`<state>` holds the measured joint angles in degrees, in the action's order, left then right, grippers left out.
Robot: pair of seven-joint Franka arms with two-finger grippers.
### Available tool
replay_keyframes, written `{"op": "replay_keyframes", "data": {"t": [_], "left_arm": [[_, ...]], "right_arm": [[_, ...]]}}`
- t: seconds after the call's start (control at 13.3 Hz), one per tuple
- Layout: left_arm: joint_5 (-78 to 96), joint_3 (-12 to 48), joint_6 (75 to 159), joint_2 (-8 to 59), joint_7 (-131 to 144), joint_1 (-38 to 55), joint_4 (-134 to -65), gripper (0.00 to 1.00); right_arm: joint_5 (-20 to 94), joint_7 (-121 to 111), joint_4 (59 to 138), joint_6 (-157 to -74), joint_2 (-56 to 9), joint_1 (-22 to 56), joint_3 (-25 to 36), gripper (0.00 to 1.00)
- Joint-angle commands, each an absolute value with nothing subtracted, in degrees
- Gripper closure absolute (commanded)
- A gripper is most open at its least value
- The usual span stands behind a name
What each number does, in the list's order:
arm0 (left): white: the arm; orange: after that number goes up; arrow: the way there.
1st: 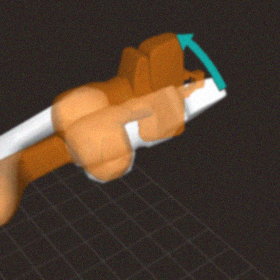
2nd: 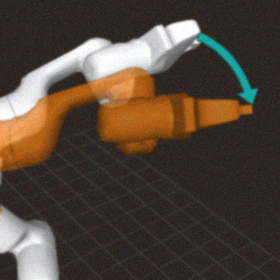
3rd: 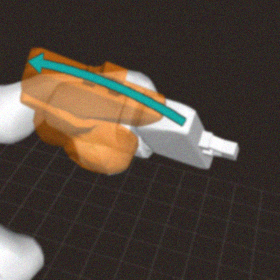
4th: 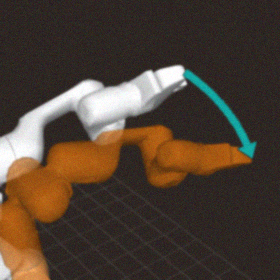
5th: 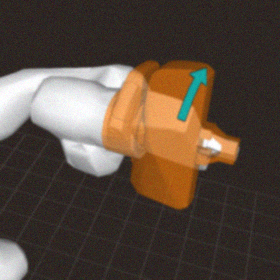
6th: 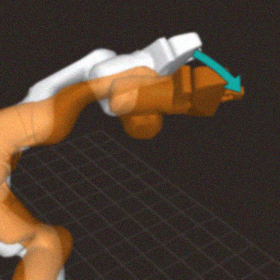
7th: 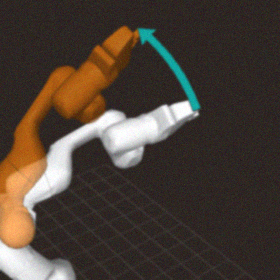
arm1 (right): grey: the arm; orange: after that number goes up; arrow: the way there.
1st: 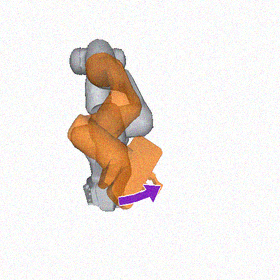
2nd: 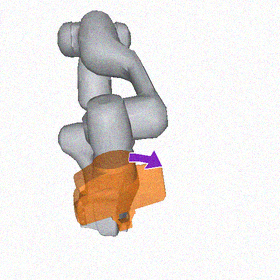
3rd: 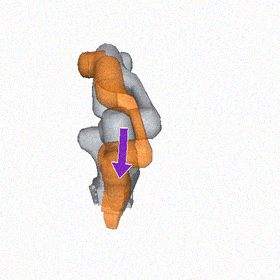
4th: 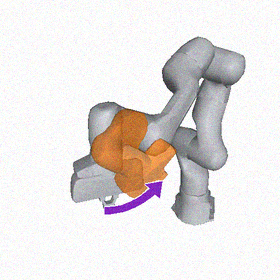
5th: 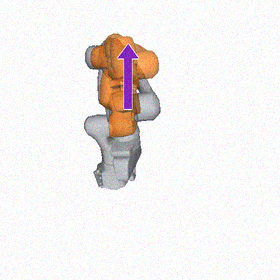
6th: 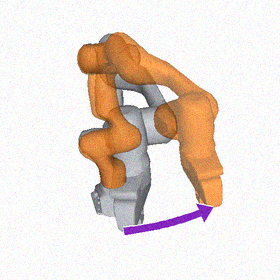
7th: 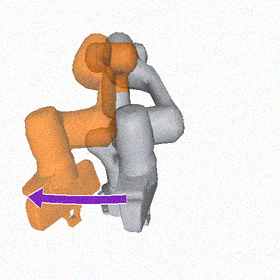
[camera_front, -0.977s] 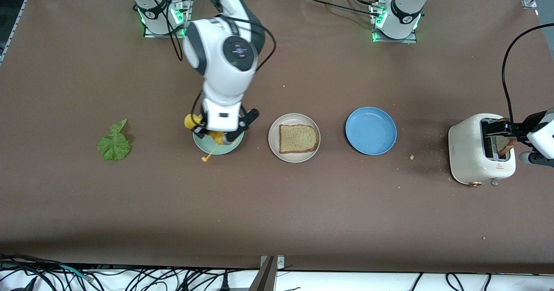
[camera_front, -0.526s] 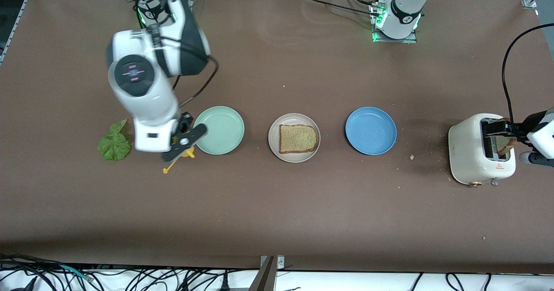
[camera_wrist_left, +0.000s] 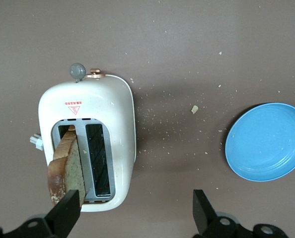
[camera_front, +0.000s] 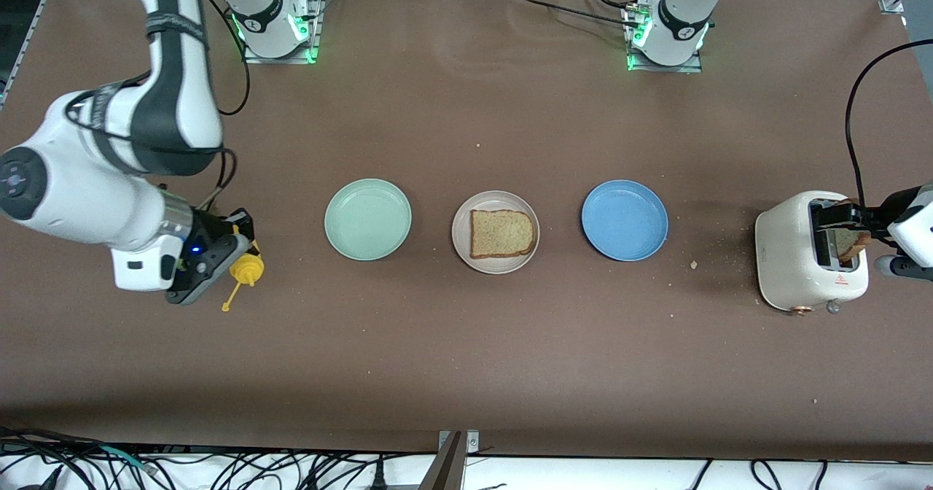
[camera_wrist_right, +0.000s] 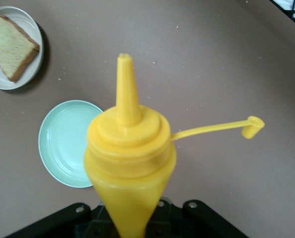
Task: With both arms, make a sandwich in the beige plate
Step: 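Carry the mustard bottle back beside the lettuce leaf with the right gripper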
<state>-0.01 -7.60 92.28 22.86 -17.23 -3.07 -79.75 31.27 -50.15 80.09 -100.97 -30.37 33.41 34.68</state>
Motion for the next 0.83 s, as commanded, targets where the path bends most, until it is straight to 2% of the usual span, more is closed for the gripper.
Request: {"op": "replay_keyframes", "data": {"t": [0.0, 0.3, 0.53, 0.75], "left_arm": [[-1.5, -7.2, 91.7, 22.1, -18.3, -3.3, -79.8, 0.0], [-1.5, -7.2, 91.7, 22.1, -18.3, -3.3, -79.8, 0.0], [-1.3, -7.2, 91.7, 22.1, -18.3, -3.3, -79.9, 0.0], [-1.3, -7.2, 91.7, 22.1, -18.3, -3.3, -79.9, 0.0]], "right_arm": [[38.6, -59.8, 88.0, -103.5, -25.3, 25.9, 29.5, 1.0], [45.2, -73.2, 100.7, -112.8, -19.8, 17.5, 20.7, 1.0], [49.9, -81.4, 112.1, -122.4, -15.0, 11.3, 11.6, 1.0], [57.5, -91.2, 120.3, -124.4, -12.8, 6.3, 7.7, 1.0]]}}
